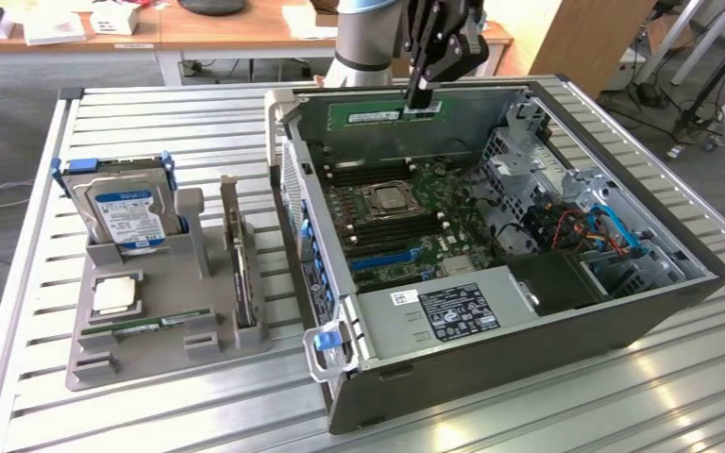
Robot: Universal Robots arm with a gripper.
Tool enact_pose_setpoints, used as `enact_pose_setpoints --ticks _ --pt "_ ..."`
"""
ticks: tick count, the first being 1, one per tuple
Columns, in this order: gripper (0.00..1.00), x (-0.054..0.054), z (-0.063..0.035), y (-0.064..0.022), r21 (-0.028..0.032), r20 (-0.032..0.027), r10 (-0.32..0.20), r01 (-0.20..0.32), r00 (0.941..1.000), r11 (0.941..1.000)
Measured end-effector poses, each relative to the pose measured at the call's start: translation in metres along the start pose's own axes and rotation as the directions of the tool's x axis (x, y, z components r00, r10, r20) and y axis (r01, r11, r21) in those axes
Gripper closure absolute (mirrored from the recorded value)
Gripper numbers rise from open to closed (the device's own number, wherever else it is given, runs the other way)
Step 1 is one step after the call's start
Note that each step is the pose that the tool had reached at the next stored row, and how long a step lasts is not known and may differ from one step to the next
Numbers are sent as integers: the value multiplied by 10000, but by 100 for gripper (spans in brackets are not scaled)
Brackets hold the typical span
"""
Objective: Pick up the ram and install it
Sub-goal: 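Pick up the ram and move it above insertion slot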
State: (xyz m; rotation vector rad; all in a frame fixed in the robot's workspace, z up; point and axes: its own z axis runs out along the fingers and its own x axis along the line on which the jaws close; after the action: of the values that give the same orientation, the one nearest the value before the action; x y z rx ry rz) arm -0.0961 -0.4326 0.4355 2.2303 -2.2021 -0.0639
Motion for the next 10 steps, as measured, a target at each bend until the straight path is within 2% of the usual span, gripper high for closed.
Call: enact_pose_setpoints --ticks 10 --pt "88 3 120 -4 0 33 -2 2 10000 10000"
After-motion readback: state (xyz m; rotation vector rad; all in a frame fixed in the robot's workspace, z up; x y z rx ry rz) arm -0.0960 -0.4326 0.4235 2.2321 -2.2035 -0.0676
